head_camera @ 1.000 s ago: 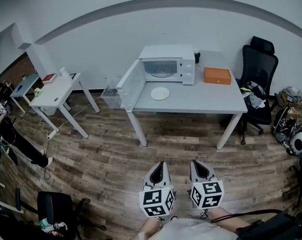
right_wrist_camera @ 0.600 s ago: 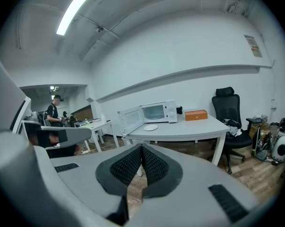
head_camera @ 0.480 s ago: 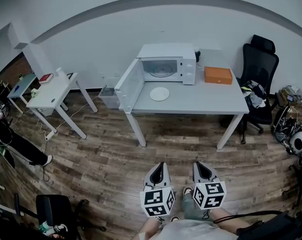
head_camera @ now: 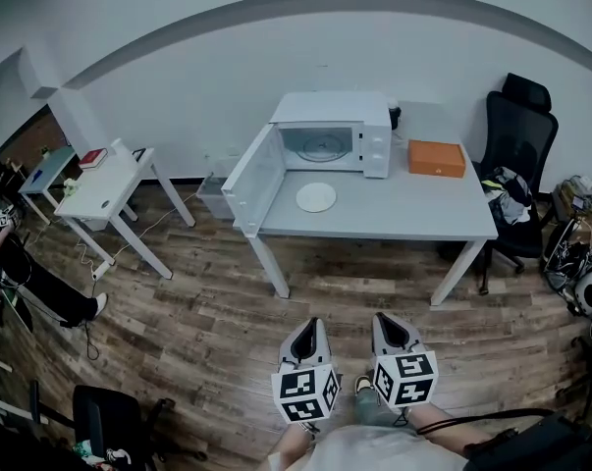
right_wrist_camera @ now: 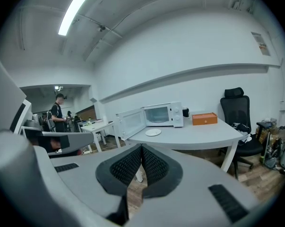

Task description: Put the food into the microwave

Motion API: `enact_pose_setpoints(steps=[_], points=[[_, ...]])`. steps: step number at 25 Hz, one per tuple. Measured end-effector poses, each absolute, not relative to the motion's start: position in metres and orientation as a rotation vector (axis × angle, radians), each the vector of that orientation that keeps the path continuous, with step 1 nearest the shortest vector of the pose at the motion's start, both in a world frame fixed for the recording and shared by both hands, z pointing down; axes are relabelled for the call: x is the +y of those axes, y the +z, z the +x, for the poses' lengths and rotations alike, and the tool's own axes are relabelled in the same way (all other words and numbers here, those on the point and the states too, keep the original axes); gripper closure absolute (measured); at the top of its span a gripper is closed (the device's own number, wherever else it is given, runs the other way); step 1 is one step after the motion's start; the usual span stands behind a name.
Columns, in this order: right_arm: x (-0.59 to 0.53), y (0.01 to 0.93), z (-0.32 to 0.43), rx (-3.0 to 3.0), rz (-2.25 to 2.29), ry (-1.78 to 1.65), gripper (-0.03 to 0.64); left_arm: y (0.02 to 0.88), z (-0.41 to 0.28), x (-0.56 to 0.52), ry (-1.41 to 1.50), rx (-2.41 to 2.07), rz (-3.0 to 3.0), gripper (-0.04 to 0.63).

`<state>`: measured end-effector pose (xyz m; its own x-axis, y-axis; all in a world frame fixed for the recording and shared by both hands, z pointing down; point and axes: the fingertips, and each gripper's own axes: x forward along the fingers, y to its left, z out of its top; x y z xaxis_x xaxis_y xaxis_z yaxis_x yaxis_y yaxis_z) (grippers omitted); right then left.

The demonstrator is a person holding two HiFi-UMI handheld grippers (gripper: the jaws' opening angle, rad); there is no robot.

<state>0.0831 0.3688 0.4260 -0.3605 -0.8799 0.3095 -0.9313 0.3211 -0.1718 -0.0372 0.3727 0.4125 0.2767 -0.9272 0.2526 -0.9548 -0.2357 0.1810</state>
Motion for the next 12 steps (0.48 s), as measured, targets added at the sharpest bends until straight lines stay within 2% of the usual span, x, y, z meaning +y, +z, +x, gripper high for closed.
enact_pose_setpoints(steps=[12], points=[[0.284,0.42,0.094,-2.458,1.609,0.477,0.6,0.404,-0.022,0.291,0.116,-1.766,2.232,0.594]])
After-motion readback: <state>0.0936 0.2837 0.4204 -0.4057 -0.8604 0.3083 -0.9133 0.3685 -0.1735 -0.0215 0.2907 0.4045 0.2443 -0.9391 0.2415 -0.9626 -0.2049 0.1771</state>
